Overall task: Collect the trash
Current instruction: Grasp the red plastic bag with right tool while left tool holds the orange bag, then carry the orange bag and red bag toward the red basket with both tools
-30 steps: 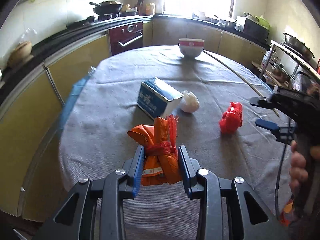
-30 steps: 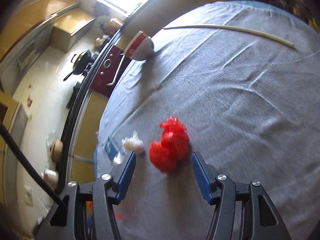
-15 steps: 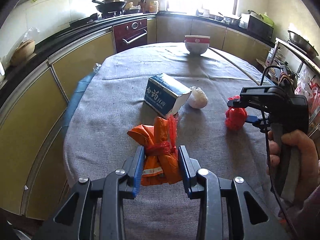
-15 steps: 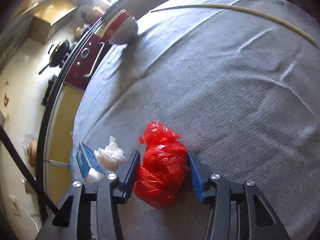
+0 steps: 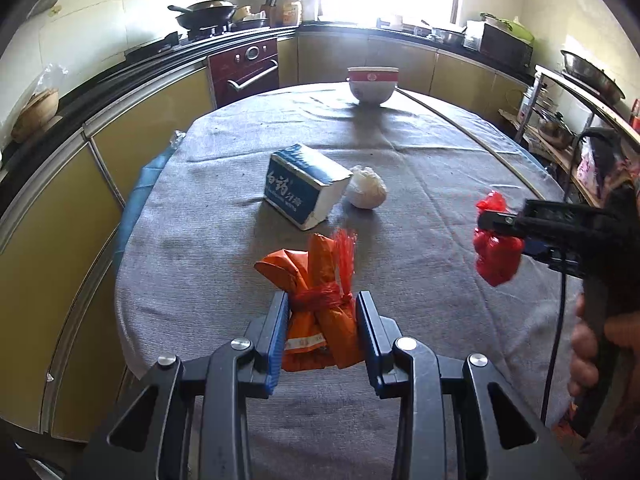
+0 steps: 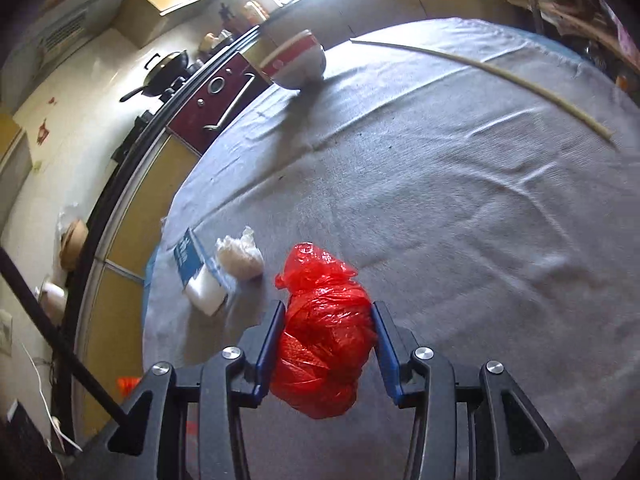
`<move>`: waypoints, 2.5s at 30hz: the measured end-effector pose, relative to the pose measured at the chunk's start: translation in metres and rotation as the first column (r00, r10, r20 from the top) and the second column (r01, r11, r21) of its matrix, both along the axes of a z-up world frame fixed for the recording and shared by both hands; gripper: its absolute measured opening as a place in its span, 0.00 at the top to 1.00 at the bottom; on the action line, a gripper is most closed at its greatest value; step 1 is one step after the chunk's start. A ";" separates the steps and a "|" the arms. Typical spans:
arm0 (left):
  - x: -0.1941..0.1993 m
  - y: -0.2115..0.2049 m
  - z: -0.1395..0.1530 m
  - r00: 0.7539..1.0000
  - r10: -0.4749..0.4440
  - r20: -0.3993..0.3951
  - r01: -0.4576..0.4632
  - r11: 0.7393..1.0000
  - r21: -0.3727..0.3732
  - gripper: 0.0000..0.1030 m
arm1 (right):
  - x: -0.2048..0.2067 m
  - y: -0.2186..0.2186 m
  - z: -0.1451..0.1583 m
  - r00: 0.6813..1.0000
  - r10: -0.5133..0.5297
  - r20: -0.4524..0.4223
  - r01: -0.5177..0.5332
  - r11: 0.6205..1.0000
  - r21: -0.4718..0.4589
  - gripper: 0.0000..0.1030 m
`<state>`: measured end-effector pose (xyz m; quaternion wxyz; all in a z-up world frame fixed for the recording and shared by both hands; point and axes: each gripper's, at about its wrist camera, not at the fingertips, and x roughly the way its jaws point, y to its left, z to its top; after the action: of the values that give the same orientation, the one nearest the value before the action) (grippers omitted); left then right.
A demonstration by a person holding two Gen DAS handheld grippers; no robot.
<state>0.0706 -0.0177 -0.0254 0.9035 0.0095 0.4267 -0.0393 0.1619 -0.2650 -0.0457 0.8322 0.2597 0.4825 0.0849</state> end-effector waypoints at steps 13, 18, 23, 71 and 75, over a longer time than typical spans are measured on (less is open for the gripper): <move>-0.016 -0.042 -0.005 0.997 -0.074 0.000 0.074 0.995 0.068 0.65 | -0.084 -0.035 0.018 0.996 0.069 0.058 -0.063 0.994 -0.095 0.55; -0.019 -0.057 -0.012 0.995 -0.099 -0.011 0.099 0.990 0.104 0.65 | -0.101 -0.047 0.016 0.996 0.065 0.061 -0.055 0.988 -0.146 0.55; -0.021 -0.069 -0.018 0.993 -0.117 -0.028 0.120 0.984 0.131 0.65 | -0.111 -0.058 0.013 0.997 0.057 0.061 -0.046 0.984 -0.175 0.55; -0.019 -0.086 -0.035 0.988 -0.134 -0.071 0.145 0.974 0.175 0.65 | -0.112 -0.055 -0.018 0.997 0.081 0.009 -0.079 0.987 -0.141 0.54; -0.019 -0.086 -0.036 0.988 -0.135 -0.072 0.145 0.974 0.176 0.65 | -0.112 -0.056 -0.018 0.997 0.081 0.009 -0.079 0.987 -0.137 0.54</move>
<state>0.0520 -0.1037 -0.0616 0.8807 0.1202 0.4536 -0.0643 0.0497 -0.3213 -0.0640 0.8474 0.1820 0.4912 0.0870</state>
